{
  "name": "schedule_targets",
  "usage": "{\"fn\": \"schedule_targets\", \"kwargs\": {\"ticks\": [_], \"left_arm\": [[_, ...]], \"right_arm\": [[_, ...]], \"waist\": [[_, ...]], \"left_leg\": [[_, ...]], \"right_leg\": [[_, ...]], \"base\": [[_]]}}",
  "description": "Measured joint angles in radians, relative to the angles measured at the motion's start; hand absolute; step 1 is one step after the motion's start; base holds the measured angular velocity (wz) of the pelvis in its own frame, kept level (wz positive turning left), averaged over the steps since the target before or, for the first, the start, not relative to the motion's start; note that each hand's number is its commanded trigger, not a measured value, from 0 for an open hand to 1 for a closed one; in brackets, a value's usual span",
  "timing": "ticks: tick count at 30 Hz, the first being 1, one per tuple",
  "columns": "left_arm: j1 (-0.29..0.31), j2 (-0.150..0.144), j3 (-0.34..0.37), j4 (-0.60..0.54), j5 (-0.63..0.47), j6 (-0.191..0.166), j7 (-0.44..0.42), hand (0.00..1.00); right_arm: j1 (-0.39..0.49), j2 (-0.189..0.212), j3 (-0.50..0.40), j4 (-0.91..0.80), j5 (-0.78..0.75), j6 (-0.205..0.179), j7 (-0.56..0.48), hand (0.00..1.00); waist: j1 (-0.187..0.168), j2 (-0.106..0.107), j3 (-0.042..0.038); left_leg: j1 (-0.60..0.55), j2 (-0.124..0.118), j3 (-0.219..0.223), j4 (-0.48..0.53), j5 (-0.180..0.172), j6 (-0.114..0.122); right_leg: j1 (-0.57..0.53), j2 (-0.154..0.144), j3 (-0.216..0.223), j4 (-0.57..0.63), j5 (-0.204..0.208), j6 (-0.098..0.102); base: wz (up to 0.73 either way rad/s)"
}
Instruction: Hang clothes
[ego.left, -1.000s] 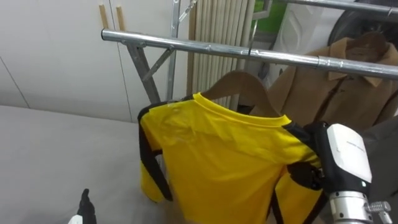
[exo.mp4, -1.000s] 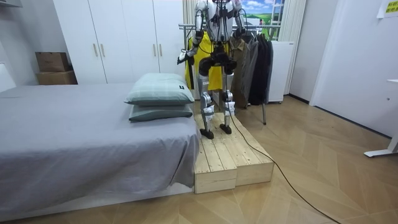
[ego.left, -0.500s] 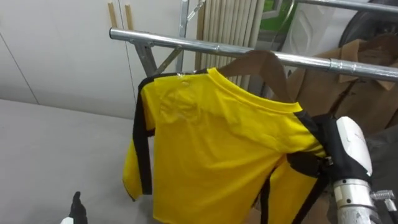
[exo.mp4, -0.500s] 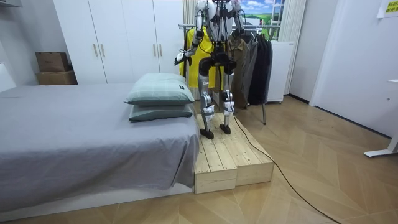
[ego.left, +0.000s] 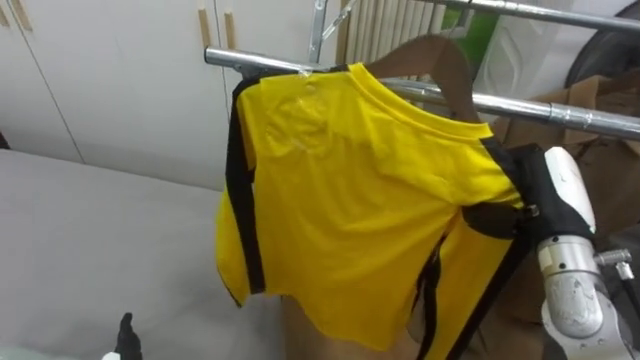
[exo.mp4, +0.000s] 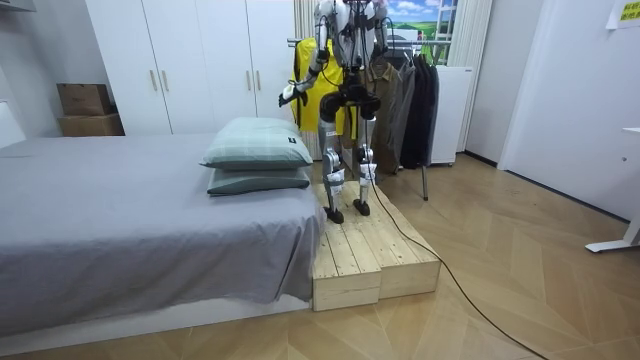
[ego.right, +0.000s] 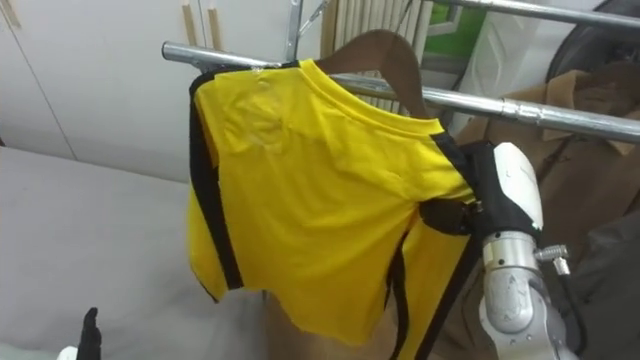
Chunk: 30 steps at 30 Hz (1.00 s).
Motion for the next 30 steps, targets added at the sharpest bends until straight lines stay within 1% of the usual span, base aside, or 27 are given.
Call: {"fn": "schedule_targets", "kwargs": {"ticks": [2, 4, 6, 7, 9, 10, 12, 17, 22, 24, 28, 30], "left_arm": [[0.0, 0.0, 0.0, 0.0, 0.001, 0.001, -0.007, 0.0], [0.001, 0.0, 0.004, 0.0, 0.004, 0.005, -0.023, 0.0], [0.001, 0.0, 0.01, 0.0, 0.007, 0.013, -0.035, 0.0], [0.001, 0.0, 0.01, 0.0, 0.007, 0.015, -0.036, 0.0], [0.002, 0.0, 0.009, 0.0, 0.007, 0.031, -0.043, 0.0], [0.002, 0.0, 0.009, 0.0, 0.009, 0.035, -0.044, 0.0], [0.003, 0.008, 0.011, -0.003, 0.009, 0.041, -0.045, 0.0], [0.003, 0.025, 0.019, -0.01, 0.016, 0.044, -0.045, 0.0], [0.001, 0.025, 0.018, -0.03, 0.016, 0.042, -0.043, 0.0], [0.0, 0.028, 0.018, -0.029, 0.016, 0.039, -0.042, 0.0], [0.0, 0.029, 0.017, -0.029, 0.016, 0.034, -0.042, 0.0], [0.0, 0.035, 0.017, -0.029, 0.015, 0.034, -0.042, 0.0]], "right_arm": [[-0.001, -0.005, 0.0, 0.0, 0.0, 0.003, 0.0, 1.0], [-0.01, -0.006, 0.0, 0.008, 0.0, 0.004, 0.001, 1.0], [-0.037, -0.007, 0.001, 0.047, 0.006, 0.008, 0.006, 1.0], [-0.044, -0.007, 0.001, 0.057, 0.01, 0.01, 0.01, 1.0], [-0.06, -0.008, 0.002, 0.08, 0.021, 0.016, 0.016, 1.0], [-0.065, -0.01, 0.003, 0.086, 0.034, 0.016, 0.024, 1.0], [-0.087, -0.027, 0.006, 0.13, 0.091, 0.018, 0.048, 1.0], [-0.102, -0.032, 0.009, 0.208, 0.142, 0.019, 0.093, 1.0], [-0.138, -0.033, 0.02, 0.329, 0.168, 0.019, 0.126, 1.0], [-0.168, -0.035, 0.039, 0.395, 0.2, 0.019, 0.141, 1.0], [-0.183, -0.036, 0.047, 0.475, 0.219, 0.018, 0.16, 1.0], [-0.183, -0.036, 0.052, 0.503, 0.251, 0.019, 0.174, 1.0]], "waist": [[0.012, -0.004, 0.0003], [0.017, -0.011, 0.0002], [0.02, -0.027, 0.0002], [0.02, -0.031, 0.0002], [0.027, -0.043, 0.0], [0.03, -0.044, -0.0002], [0.036, -0.047, -0.0002], [0.039, -0.048, 0.0002], [0.042, -0.048, 0.0004], [0.042, -0.049, 0.0005], [0.043, -0.048, 0.001], [0.042, -0.047, 0.0015]], "left_leg": [[0.0, 0.0, 0.0, 0.0, 0.0, 0.0], [-0.002, 0.001, -0.003, -0.001, 0.0, 0.0], [-0.008, 0.001, -0.012, -0.001, 0.001, -0.002], [-0.009, 0.001, -0.014, -0.001, 0.001, -0.002], [-0.01, 0.002, -0.021, -0.001, 0.002, -0.002], [-0.01, 0.002, -0.021, -0.001, 0.002, -0.002], [-0.01, 0.001, -0.024, -0.001, 0.002, -0.002], [-0.008, 0.001, -0.04, -0.002, 0.002, -0.002], [-0.009, 0.001, -0.045, -0.002, 0.002, -0.003], [-0.009, 0.001, -0.045, -0.002, 0.002, -0.003], [-0.013, 0.0, -0.046, -0.002, 0.002, -0.003], [-0.018, 0.0, -0.046, -0.002, 0.002, -0.003]], "right_leg": [[0.0, -0.001, -0.007, 0.001, 0.0, 0.0], [0.001, -0.004, -0.032, 0.001, 0.0, 0.0], [0.003, -0.006, -0.049, 0.001, 0.0, 0.0], [0.003, -0.006, -0.053, 0.001, 0.0, 0.0], [0.005, -0.006, -0.062, 0.0, 0.0, 0.0], [0.005, -0.006, -0.062, 0.0, 0.0, 0.0], [0.008, -0.007, -0.065, -0.003, 0.001, -0.002], [0.024, -0.008, -0.086, -0.018, 0.002, -0.003], [0.024, -0.008, -0.089, -0.018, 0.002, -0.003], [0.025, -0.008, -0.088, -0.018, 0.002, -0.003], [0.022, -0.009, -0.09, -0.019, 0.002, -0.003], [0.017, -0.009, -0.09, -0.02, 0.002, -0.003]], "base": [[0.0], [0.02], [0.09], [0.11], [0.07], [0.03], [0.03], [0.1], [0.03], [0.0], [0.0], [0.0]]}}
